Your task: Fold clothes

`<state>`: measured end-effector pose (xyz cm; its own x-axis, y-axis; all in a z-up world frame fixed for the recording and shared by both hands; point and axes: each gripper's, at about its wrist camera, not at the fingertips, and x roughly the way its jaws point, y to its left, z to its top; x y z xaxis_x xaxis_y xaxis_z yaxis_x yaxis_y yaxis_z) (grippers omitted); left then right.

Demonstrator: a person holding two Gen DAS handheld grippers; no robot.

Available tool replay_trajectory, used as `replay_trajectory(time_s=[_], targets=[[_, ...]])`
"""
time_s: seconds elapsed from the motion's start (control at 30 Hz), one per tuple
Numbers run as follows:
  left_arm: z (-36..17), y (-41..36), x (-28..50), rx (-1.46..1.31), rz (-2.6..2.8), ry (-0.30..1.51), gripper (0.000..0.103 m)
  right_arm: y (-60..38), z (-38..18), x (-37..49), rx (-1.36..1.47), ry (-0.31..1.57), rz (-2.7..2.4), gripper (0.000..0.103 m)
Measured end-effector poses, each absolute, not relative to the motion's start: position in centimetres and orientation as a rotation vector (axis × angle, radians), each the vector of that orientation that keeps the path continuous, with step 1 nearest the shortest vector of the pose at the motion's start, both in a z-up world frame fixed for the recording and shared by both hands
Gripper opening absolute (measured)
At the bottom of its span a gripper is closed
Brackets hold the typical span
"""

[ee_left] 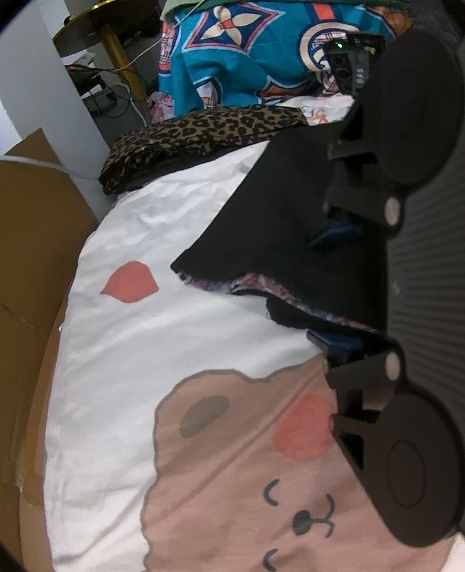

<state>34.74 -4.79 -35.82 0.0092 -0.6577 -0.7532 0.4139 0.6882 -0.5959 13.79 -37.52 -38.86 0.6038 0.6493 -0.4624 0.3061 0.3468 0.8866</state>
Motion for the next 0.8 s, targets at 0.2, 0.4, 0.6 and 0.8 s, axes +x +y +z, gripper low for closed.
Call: replay_trajectory(time_s=[0.2, 0.4, 0.6, 0.8], targets=[[-35.5, -5.2, 32.7, -0.253, -0.812, 1.325, 0.05, -39.6, -37.4, 14.5, 1.185, 0.941, 0.282, 0.009], [-34.3, -6.4, 30.9, -0.22, -0.794, 1.315, 0.049, -41.8, -36.9, 15.1, 1.163, 0.955, 0.279, 0.009], [-34.6, -5.9, 31.5, -0.248, -0.77, 1.332, 0.063, -42.1, -37.8, 14.8, 1.203, 0.967, 0.279, 0.012], [-36.0, -5.8, 31.5, -0.313, -0.815, 1.364, 0.08, -42.3, -38.5, 14.5, 1.239, 0.974, 0.279, 0.034]])
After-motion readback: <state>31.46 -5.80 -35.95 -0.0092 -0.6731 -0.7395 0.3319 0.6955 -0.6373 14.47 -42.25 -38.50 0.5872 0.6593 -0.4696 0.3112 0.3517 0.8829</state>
